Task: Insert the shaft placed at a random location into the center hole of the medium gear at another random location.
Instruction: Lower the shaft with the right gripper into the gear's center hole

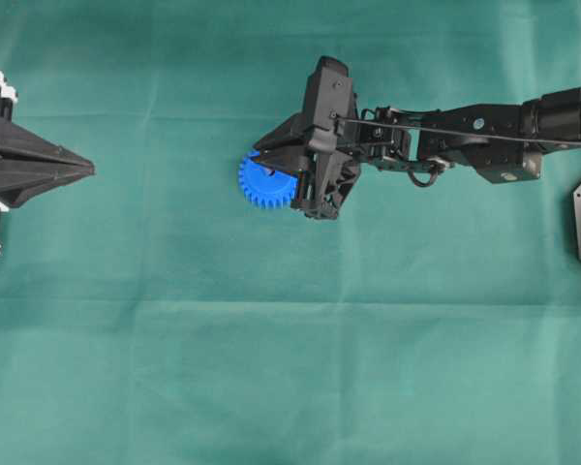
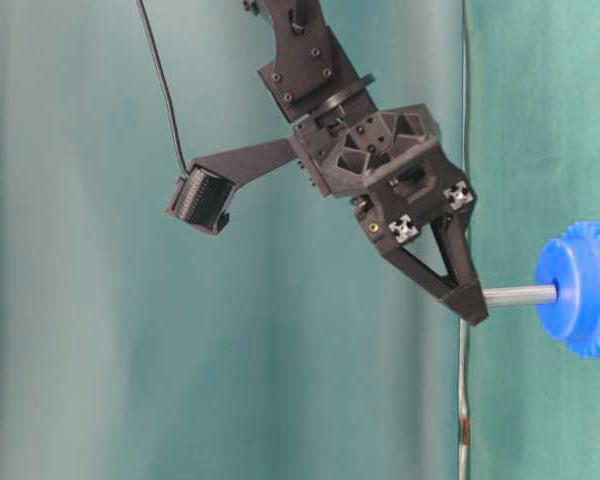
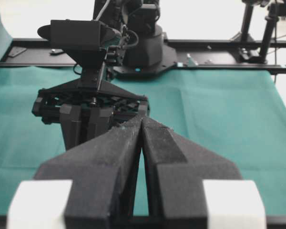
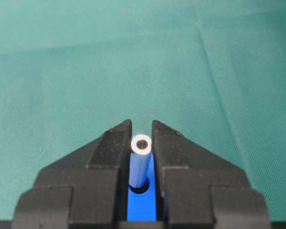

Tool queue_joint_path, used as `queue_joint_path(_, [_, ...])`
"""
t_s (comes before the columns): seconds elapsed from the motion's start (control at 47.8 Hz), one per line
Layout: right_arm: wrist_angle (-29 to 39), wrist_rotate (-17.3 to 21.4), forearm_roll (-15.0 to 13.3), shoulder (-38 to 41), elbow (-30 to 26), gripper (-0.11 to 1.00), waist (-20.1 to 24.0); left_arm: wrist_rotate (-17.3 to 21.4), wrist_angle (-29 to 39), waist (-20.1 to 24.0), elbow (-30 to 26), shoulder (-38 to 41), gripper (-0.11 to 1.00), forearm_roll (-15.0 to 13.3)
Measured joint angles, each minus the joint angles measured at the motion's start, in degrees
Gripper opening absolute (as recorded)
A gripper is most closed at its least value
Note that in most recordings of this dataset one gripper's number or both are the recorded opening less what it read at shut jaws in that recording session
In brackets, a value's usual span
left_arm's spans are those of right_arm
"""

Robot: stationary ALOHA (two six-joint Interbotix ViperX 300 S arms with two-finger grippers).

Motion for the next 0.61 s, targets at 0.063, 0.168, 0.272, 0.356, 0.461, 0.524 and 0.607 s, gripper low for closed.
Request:
queue_joint_path(0.063, [0.0, -0.1, 0.0, 0.0, 0.0, 0.13, 0.0, 0.0, 0.0, 0.0, 0.0, 0.0, 0.00, 0.0])
queue_joint_path(0.168, [0.0, -0.1, 0.0, -0.4, 0.1, 0.13, -0.1, 0.0, 0.0, 0.0, 0.1, 0.0, 0.00, 0.0])
queue_joint_path(0.272, [0.4, -0.1, -0.1, -1.4, 0.3, 0.13, 0.0, 0.0, 0.0, 0.0, 0.0, 0.0, 0.00, 0.0])
queue_joint_path(0.356, [1.2, -0.1, -0.1, -2.8, 0.4, 0.13, 0.0, 0.0, 0.0, 0.0, 0.1, 0.0, 0.00, 0.1])
queue_joint_path(0.461, [1.4, -0.1, -0.1, -3.7, 0.3, 0.13, 0.0, 0.0, 0.0, 0.0, 0.0, 0.0, 0.00, 0.0])
queue_joint_path(0.524, [1.7, -0.1, -0.1, -3.8, 0.4, 0.13, 0.0, 0.0, 0.0, 0.0, 0.1, 0.0, 0.00, 0.0])
queue_joint_path(0.607, [2.1, -0.1, -0.1, -3.8, 0.4, 0.13, 0.0, 0.0, 0.0, 0.0, 0.1, 0.0, 0.00, 0.1])
